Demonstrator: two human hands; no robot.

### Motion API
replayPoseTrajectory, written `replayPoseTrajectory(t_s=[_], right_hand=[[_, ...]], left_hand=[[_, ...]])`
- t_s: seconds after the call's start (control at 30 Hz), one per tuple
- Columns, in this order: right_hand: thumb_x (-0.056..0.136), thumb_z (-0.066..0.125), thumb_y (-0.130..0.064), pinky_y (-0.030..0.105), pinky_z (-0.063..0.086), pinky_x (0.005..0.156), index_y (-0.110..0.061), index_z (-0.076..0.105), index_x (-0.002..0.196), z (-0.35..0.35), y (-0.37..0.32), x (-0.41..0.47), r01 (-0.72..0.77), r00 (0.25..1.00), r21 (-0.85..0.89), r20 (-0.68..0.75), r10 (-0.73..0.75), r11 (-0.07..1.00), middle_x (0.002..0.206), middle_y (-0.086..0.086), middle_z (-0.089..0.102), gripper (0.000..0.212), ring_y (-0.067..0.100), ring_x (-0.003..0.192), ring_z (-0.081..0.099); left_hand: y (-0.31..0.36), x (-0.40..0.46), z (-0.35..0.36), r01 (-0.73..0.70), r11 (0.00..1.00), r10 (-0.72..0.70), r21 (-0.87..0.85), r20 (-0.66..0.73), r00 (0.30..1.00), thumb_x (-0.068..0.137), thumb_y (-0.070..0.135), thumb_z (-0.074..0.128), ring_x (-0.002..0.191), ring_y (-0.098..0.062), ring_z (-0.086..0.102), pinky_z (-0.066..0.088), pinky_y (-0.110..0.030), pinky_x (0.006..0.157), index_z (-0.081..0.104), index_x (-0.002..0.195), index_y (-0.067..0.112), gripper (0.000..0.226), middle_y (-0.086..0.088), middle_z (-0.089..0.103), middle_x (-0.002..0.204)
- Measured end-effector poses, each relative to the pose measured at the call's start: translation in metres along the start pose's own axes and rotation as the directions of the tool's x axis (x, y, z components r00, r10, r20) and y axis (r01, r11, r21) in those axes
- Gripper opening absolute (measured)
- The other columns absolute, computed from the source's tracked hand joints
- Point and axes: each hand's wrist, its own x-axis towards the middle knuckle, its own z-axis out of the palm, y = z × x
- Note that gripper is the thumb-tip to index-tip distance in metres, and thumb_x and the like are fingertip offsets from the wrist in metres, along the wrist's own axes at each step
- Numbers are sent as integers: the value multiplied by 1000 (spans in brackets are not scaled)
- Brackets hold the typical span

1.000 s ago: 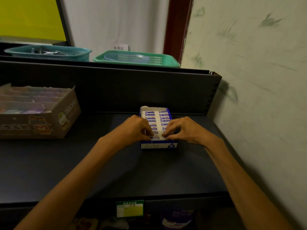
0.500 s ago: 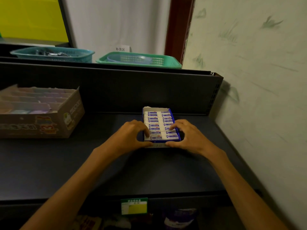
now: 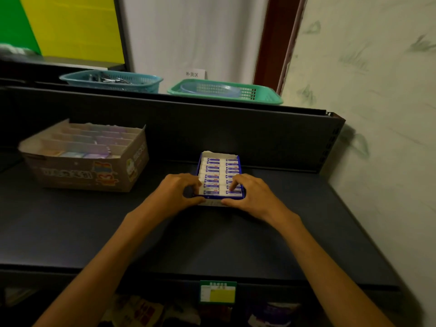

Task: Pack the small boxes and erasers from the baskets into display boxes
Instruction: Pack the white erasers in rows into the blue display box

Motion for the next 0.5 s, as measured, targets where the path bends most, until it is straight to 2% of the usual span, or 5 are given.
replayPoseTrajectory(t_s=[0.1,0.2,0.3,0.4,0.5], right_hand=[[79,72,-40,22,42,89,-27,50,100,6,-11,8,3,1000,16,5,-3,1000,133,-3,47,33,12,120,46],[80,71,-40,20,38,87,-26,51,103,10,-19,11,-14,1000,31,12,14,999,136,-3,45,34,11,122,43],[79,71,-41,21,39,88,-29,50,104,12,-27,13,-49,998,-12,30,50,999,135,-4,44,35,12,122,44],[78,71,-45,25,40,92,-31,49,111,15,-45,14,-87,996,-56,-25,86,995,134,-5,44,42,13,120,45],[78,71,-47,29,35,100,-26,50,123,30,-83,20,-33,985,-88,-170,17,996,134,-2,46,53,15,122,43]], left_hand=[[-11,-4,-6,21,1000,-21,-12,-9,1000,81,28,69,117,-14,53,47,-33,98,61,97,22,18,-2,57,125],[-18,-10,-11,-2,1000,2,-12,-6,1000,82,27,68,118,-14,52,46,-30,98,60,97,25,16,-1,57,126],[-28,-22,-17,-20,1000,19,-21,-20,1000,83,29,68,118,-12,52,45,-29,98,59,109,25,28,2,55,127],[-46,-46,-38,-11,999,16,34,-137,991,83,34,67,122,-13,47,39,-26,99,53,123,26,43,2,51,130],[-74,-81,-71,1,998,18,61,-320,947,81,31,70,123,-20,44,34,-29,97,50,129,21,52,-4,48,133]])
